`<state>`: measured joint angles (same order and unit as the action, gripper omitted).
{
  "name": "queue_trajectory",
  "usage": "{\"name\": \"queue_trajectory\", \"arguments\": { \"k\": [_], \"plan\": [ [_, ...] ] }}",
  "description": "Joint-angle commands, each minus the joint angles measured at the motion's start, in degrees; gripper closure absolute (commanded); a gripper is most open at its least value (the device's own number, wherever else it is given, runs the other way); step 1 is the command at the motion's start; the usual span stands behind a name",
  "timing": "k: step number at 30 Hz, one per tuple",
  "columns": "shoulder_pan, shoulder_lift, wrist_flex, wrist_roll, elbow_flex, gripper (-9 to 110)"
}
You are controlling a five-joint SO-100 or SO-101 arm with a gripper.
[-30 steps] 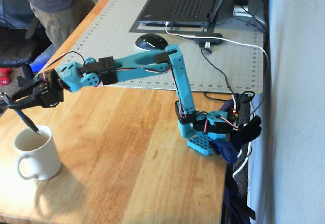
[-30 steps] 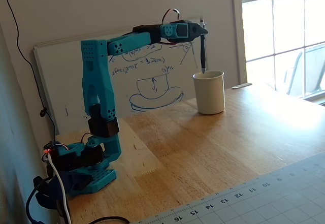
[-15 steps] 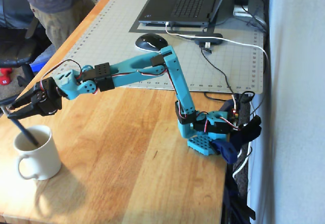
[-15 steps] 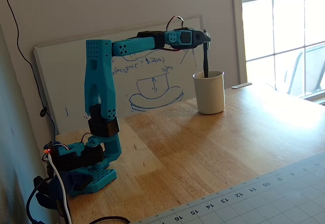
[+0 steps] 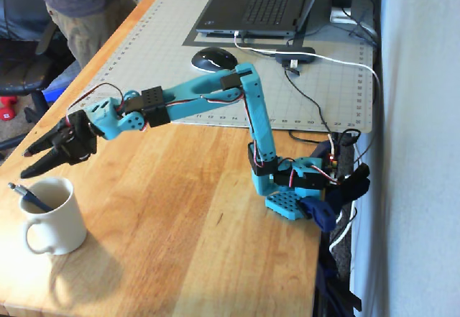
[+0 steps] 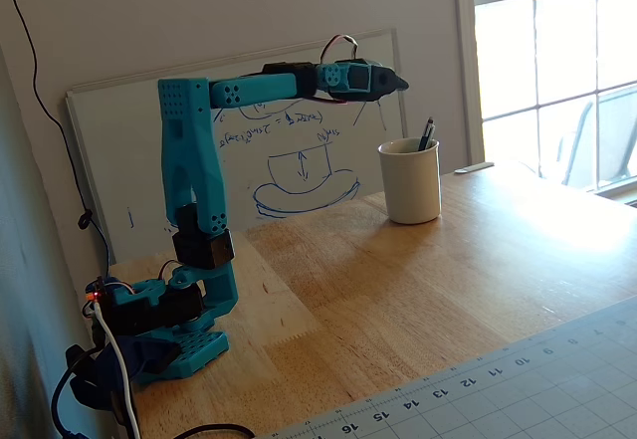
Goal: Grasp a pen and put it in a mug.
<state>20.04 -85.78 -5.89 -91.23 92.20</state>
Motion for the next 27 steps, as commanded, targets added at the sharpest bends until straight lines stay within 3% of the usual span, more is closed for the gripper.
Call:
{"name": "queue_trajectory", "arguments": {
  "k": [1, 10, 14, 22, 27],
  "plan": [
    [-2.0, -12.8, 1.7, 13.3, 2.0, 77],
    [-7.4, -30.8, 1.8, 59.7, 23.3, 77],
    [-12.0, -41.0, 1.8, 73.7, 36.8, 77],
    [-18.5, -62.6, 1.1, 80.8, 59.4, 78],
    [-20.4, -74.4, -7.1, 80.2, 70.7, 88]
  ]
}}
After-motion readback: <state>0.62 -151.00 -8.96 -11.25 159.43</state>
